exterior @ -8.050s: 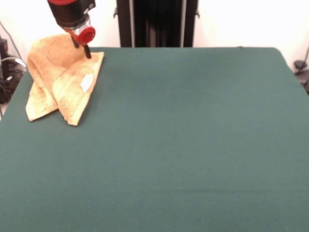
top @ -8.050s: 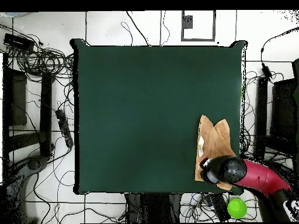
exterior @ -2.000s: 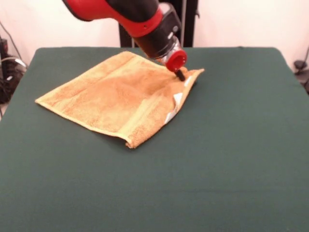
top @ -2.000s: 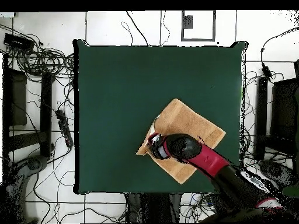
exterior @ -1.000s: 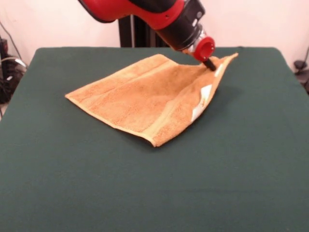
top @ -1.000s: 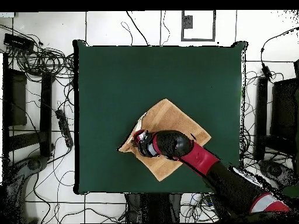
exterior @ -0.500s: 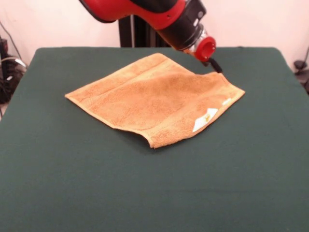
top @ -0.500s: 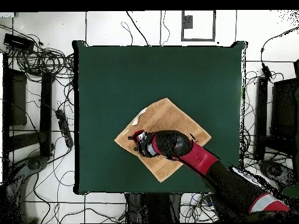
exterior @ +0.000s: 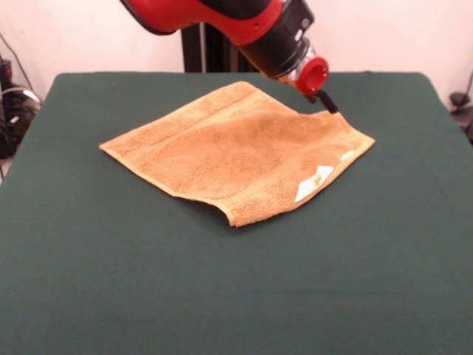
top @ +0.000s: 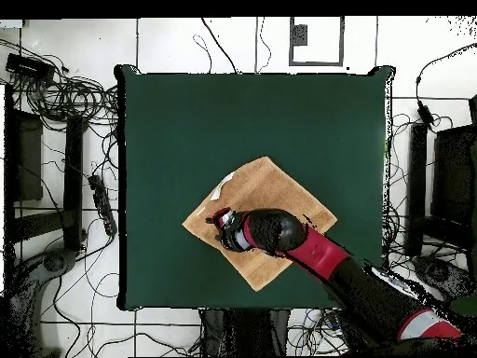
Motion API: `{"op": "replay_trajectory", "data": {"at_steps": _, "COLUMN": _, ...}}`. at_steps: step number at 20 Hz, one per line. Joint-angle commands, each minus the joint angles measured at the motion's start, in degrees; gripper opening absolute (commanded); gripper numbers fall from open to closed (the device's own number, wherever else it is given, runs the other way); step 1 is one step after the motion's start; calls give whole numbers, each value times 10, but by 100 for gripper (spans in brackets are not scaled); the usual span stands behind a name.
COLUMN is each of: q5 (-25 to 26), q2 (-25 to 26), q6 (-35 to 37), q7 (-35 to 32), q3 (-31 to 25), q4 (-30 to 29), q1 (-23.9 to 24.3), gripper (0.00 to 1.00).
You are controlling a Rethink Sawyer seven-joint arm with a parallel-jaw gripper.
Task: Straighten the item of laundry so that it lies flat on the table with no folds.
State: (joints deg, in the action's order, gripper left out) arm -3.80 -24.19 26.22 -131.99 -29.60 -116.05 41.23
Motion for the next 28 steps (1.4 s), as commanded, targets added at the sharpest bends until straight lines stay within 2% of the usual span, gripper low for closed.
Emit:
{"op": "replay_trajectory", "data": {"at_steps": 1, "q5": 69, "q2": -42, "q6": 52, "q7": 31, "q3": 61, "q4": 79, "q1": -45, "gripper": 100}}
{"op": "replay_trajectory", "data": {"at_steps": 5, "q5": 147, "q2": -87, "q6": 134, "q7": 80, "q3": 107, "q4": 120, "q1": -47, "gripper": 100}}
{"op": "replay_trajectory", "data": {"at_steps": 12, "q5": 215, "q2": -116, "q6": 228, "q7": 113, "q3": 84, "q4": 149, "q1": -23, "gripper": 100}}
{"op": "replay_trajectory", "data": {"at_steps": 16, "q5": 249, "q2": -113, "q6": 241, "q7": 124, "q3": 69, "q4": 165, "q1": -11, "gripper": 100}}
{"op": "replay_trajectory", "data": {"at_steps": 20, "q5": 245, "q2": -108, "q6": 261, "q7": 91, "q3": 66, "q4": 164, "q1": -6, "gripper": 100}}
{"op": "replay_trajectory", "data": {"at_steps": 28, "q5": 217, "q2": -116, "q6": 259, "q7": -35, "q3": 118, "q4": 144, "q1": -33, "gripper": 100}}
